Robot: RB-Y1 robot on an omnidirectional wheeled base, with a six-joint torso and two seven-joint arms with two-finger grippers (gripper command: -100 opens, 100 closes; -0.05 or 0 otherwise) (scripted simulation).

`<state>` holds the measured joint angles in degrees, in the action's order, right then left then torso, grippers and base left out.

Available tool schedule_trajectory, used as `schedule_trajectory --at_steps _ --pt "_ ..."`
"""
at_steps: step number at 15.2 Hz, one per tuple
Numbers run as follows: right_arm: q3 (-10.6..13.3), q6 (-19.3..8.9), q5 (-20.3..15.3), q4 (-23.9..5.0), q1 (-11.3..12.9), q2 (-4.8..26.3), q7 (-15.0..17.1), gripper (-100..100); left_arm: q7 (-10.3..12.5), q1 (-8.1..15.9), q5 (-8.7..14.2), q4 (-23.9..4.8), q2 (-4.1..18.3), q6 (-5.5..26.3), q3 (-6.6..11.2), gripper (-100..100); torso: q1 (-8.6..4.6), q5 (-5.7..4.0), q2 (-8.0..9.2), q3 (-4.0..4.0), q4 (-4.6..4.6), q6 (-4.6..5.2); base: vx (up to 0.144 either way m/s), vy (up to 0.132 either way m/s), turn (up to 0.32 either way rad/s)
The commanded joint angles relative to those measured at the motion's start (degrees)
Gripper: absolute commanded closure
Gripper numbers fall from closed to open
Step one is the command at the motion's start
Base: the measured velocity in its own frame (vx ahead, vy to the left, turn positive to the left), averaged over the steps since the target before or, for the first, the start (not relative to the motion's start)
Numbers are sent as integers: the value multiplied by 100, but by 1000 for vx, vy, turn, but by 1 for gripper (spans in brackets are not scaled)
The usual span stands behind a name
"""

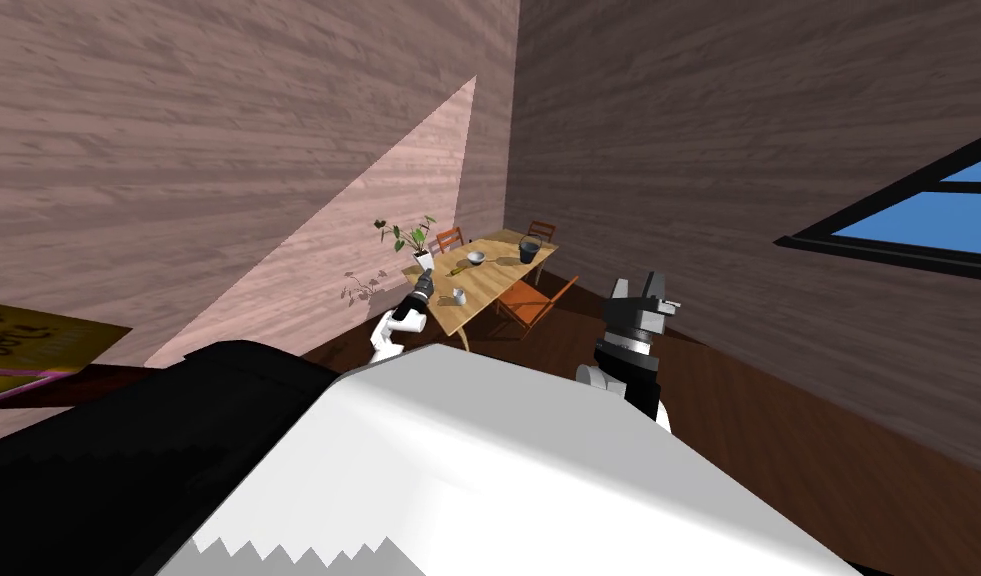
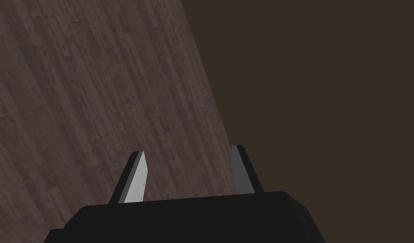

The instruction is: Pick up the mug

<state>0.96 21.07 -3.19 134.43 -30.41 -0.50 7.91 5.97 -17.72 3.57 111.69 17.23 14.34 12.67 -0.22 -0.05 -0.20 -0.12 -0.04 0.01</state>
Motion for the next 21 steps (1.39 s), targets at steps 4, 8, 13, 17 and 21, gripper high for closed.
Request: schedule_trajectory --at_steps 4,8,13,17,21 --pt "0 0 0 0 0 0 0 0 -68 148 149 -331 89 656 123 -100 0 0 -1 -1 0 -1 52 -52 -42" --pt "0 0 0 0 0 0 0 0 -102 251 247 -527 157 1091 200 -100 7 2 5 2 1 0 35 -33 -30" --pt "0 0 0 0 0 0 0 0 -137 355 347 -722 224 1570 278 -100 3 0 -1 -1 -1 -1 46 -39 -26" --pt "0 0 0 0 0 0 0 0 -210 561 547 -1104 352 2103 433 -100 5 1 3 2 0 -1 44 -41 -45" --pt "0 0 0 0 0 0 0 0 -247 662 646 -1291 414 2561 508 -100 5 0 5 2 1 -2 41 -42 -30"
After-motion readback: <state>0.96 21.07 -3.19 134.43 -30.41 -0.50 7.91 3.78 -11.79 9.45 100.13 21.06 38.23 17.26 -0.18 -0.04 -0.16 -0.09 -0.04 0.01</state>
